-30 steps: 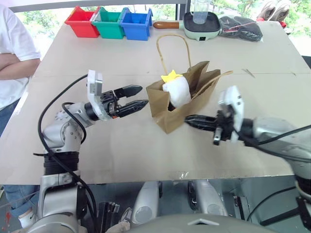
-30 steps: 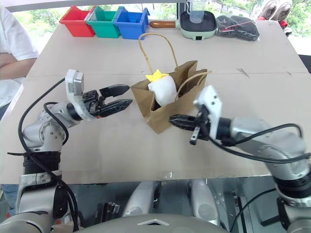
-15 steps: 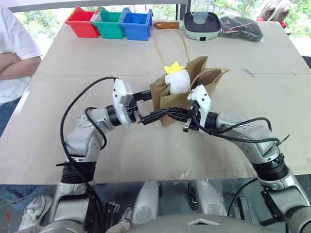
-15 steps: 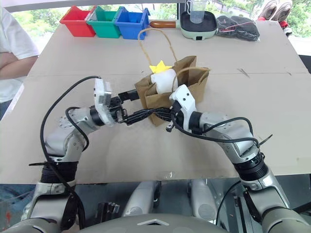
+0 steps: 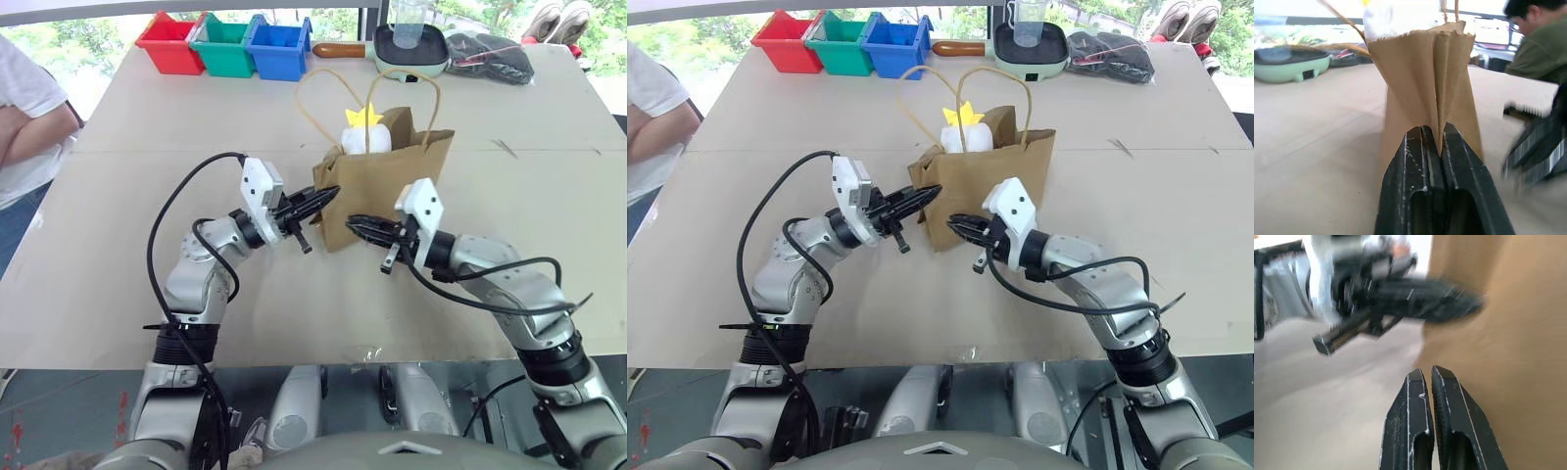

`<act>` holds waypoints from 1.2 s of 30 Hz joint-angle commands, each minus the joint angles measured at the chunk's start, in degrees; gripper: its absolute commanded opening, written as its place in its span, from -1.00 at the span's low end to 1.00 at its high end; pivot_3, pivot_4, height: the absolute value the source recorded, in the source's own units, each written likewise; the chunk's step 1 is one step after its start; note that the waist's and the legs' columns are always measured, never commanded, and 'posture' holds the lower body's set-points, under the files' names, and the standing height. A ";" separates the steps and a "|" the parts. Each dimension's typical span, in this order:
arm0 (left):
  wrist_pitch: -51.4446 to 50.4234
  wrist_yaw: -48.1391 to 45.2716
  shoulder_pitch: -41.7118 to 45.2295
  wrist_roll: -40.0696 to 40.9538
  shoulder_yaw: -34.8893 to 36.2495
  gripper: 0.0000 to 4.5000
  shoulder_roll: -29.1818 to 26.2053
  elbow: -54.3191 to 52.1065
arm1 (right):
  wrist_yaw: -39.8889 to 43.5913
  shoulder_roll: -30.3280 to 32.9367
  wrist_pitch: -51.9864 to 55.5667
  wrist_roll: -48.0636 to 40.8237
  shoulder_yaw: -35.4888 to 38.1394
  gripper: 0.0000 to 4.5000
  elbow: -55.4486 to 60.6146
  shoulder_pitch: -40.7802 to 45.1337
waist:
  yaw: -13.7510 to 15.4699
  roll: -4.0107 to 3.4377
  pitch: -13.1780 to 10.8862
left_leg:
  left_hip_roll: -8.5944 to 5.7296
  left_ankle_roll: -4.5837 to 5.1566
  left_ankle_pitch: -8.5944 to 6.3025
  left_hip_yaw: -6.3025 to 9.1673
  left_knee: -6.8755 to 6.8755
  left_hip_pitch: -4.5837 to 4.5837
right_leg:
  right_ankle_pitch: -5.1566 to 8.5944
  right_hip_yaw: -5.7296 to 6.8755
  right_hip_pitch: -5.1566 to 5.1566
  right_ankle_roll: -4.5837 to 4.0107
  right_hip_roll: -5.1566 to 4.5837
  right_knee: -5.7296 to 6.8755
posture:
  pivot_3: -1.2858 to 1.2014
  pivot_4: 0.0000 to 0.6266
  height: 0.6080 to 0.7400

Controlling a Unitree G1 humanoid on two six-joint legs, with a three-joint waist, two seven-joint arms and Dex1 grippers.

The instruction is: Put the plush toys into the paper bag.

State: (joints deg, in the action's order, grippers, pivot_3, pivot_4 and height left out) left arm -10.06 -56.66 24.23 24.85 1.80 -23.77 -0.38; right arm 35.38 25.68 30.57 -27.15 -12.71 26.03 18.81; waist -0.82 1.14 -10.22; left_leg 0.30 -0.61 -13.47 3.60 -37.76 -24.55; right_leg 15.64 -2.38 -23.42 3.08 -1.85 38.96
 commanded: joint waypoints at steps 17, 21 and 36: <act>29.50 -29.66 29.88 -7.32 0.14 -0.34 -3.13 53.76 | 9.28 18.75 -5.05 -3.45 35.97 1.00 13.74 -28.55 | -0.49 0.04 0.03 | -0.02 0.04 -0.02 0.09 -0.28 0.16 | 0.02 0.06 0.33 0.03 0.11 0.04 | 0.03 -0.52 1.00; 19.15 -25.59 23.18 -3.87 2.54 0.42 -5.28 41.55 | 9.27 18.38 -4.42 -5.64 36.31 1.00 14.37 -28.49 | -0.67 0.04 0.03 | 0.01 0.04 -0.02 0.09 -0.31 0.15 | 0.02 0.04 0.34 0.03 0.09 0.04 | 0.03 -0.52 1.00; -17.45 1.81 -24.73 10.71 19.14 0.98 -13.55 -16.59 | 15.23 20.39 -6.82 -5.15 44.11 1.00 4.57 -32.90 | 0.51 -0.02 0.05 | 0.21 0.04 -0.03 -0.01 0.08 0.93 | 0.03 -0.11 0.94 0.02 -0.13 -0.11 | 0.03 -0.52 1.00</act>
State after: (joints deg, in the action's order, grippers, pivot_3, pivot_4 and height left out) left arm -26.12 -57.40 -0.17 33.21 19.38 -37.86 -12.31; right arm 50.30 45.75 25.38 -32.35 29.12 30.37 -13.95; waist -0.30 1.11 -10.17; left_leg 0.51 -0.57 -13.50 3.56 -37.69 -23.62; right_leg 15.67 -2.48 -22.49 3.10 -1.98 38.84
